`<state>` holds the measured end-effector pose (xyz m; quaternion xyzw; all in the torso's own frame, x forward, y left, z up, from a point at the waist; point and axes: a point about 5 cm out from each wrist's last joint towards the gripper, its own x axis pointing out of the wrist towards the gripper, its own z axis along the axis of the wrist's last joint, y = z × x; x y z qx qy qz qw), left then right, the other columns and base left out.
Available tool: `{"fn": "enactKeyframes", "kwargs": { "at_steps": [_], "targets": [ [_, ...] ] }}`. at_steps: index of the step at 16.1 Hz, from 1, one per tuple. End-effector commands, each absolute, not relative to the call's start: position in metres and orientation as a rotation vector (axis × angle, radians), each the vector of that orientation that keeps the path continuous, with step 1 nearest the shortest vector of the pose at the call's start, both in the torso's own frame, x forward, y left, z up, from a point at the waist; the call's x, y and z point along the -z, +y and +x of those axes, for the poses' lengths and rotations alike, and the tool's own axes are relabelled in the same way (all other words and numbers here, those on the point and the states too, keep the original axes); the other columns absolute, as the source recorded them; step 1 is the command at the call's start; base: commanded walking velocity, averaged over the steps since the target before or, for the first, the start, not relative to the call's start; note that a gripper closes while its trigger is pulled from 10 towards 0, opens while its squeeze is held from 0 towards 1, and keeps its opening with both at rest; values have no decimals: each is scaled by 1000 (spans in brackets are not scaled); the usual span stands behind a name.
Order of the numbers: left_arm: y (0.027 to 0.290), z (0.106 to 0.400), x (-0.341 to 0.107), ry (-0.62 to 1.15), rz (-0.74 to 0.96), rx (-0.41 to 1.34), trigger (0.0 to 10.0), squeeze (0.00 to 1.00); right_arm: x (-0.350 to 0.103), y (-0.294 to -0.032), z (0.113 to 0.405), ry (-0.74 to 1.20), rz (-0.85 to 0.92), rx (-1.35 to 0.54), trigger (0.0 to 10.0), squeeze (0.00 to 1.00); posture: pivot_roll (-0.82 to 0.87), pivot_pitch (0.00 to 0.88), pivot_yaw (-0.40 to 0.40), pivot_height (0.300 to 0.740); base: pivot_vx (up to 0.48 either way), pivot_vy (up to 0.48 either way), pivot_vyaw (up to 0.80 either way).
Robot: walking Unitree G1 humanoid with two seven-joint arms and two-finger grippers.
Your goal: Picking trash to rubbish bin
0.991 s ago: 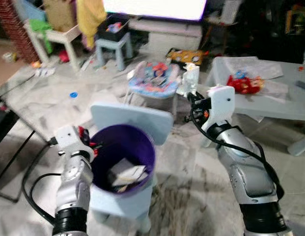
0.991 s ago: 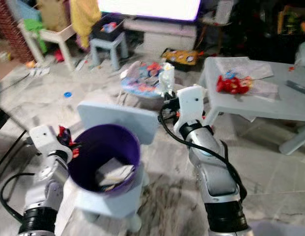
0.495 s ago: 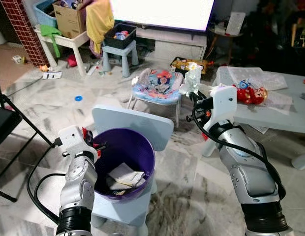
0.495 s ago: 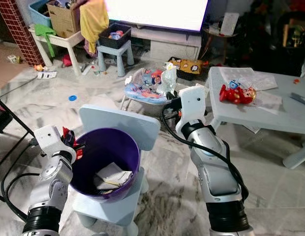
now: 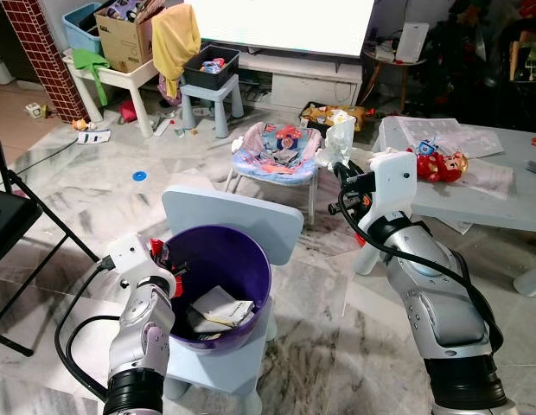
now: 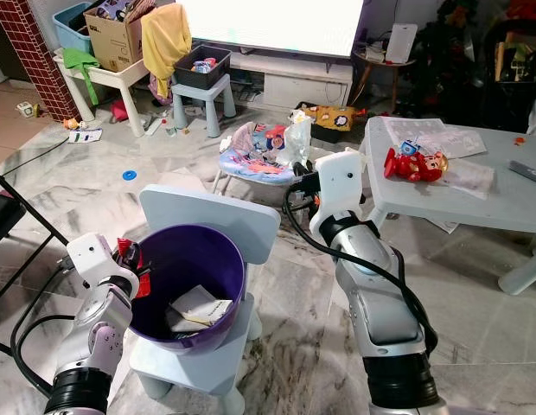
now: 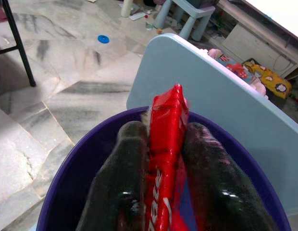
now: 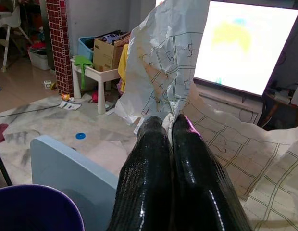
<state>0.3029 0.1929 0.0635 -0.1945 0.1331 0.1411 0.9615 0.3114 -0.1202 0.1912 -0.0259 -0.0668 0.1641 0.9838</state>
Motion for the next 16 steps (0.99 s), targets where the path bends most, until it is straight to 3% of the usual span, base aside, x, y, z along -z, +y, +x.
{"fn": "enactKeyframes", "kwargs": {
  "at_steps": [1,16],
  "targets": [
    [192,303,-61,280,-398,-284,10000,1000,-192,-123,312,-142,-61,-317,0,0,44,79,-44,740,0,0,0],
    [187,297,-79,203,-363,-217,10000,1000,-183,-117,313,-119,-52,-337,0,0,81,80,-40,740,0,0,0]
  ]
}}
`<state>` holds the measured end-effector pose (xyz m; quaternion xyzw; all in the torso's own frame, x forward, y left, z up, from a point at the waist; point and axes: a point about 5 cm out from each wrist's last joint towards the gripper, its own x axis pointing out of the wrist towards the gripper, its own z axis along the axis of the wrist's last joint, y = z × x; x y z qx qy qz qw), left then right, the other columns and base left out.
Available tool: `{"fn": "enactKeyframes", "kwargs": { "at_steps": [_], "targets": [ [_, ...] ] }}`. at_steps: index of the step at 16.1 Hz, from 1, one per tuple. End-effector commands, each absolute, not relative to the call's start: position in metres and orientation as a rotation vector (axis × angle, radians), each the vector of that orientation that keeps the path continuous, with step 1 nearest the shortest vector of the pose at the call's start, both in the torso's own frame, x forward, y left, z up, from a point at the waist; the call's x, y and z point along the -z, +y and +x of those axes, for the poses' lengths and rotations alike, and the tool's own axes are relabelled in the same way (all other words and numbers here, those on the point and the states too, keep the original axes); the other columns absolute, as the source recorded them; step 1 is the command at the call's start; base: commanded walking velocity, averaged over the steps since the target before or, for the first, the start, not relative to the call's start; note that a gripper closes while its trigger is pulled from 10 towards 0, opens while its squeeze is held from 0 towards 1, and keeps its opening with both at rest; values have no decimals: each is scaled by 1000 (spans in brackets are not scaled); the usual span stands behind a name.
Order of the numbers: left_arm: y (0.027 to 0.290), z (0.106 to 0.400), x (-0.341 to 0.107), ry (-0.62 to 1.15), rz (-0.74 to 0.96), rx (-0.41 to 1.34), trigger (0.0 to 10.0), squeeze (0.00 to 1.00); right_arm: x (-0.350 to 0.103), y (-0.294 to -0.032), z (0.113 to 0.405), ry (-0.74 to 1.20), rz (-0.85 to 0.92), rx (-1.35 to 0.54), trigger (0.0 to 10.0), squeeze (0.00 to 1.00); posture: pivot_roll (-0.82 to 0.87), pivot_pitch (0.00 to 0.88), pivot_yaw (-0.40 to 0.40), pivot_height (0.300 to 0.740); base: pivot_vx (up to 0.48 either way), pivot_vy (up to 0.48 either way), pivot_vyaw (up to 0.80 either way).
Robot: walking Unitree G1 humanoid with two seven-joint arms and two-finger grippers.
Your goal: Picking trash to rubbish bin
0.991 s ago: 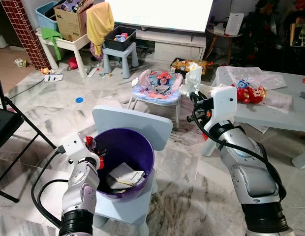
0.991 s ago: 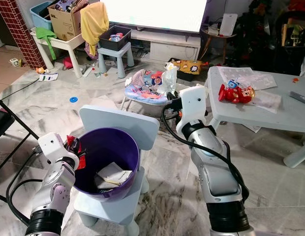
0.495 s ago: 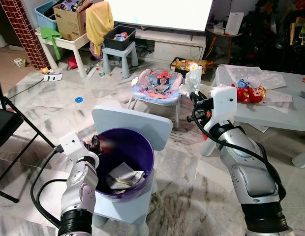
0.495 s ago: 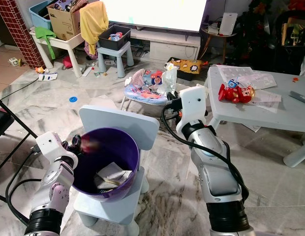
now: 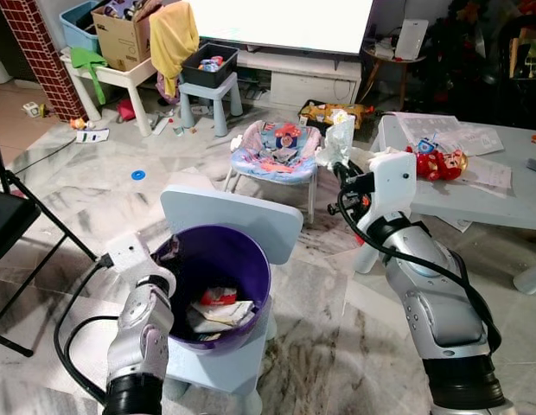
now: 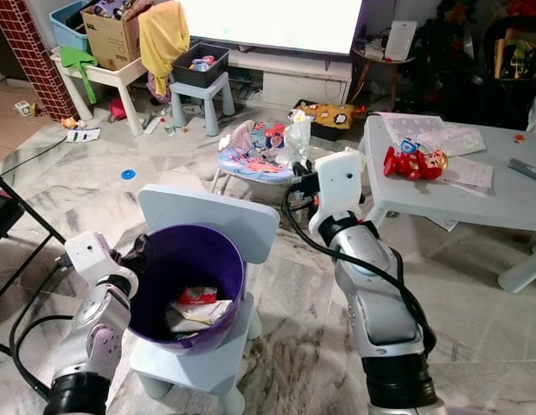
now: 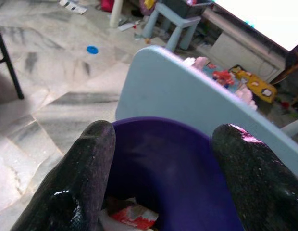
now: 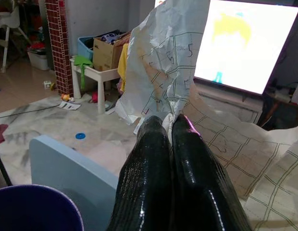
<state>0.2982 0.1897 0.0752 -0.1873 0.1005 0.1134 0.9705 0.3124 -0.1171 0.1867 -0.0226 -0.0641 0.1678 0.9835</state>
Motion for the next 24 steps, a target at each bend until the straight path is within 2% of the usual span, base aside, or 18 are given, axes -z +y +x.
{"fn": "enactKeyframes", "kwargs": {
  "at_steps": [1,4,5,6,9,11,14,17,24],
  "targets": [
    [186,294,-80,204,-352,-212,10000,1000,-181,-115,314,-110,-47,-344,0,0,81,80,-40,740,0,0,0],
    [177,266,-90,205,-290,-143,10000,1000,-162,-98,325,-52,-12,-394,0,0,152,88,-37,740,0,0,0],
    [172,255,-92,213,-271,-104,10000,973,-153,-91,329,-25,-2,-420,0,0,181,89,-37,740,0,0,0],
    [164,244,-93,233,-270,-67,10000,0,-138,-80,332,42,24,-466,0,0,202,91,-36,740,0,0,0],
    [154,224,-93,298,-271,-16,10000,0,-114,-60,338,171,123,-524,0,0,242,93,-31,740,0,0,0],
    [157,210,-94,335,-256,-20,10000,0,-99,-44,340,250,173,-557,0,0,289,99,-32,740,0,0,0],
    [167,192,-86,435,-268,-22,10000,0,-73,-20,327,412,208,-667,0,0,325,104,-36,740,0,0,0],
    [169,168,-79,535,-245,86,10000,0,-55,-1,311,526,217,-784,0,0,342,109,-32,740,0,0,0],
    [168,170,-84,540,-224,134,10000,0,-43,25,282,588,195,-1055,0,0,338,108,-27,740,0,0,0]
  ]
}}
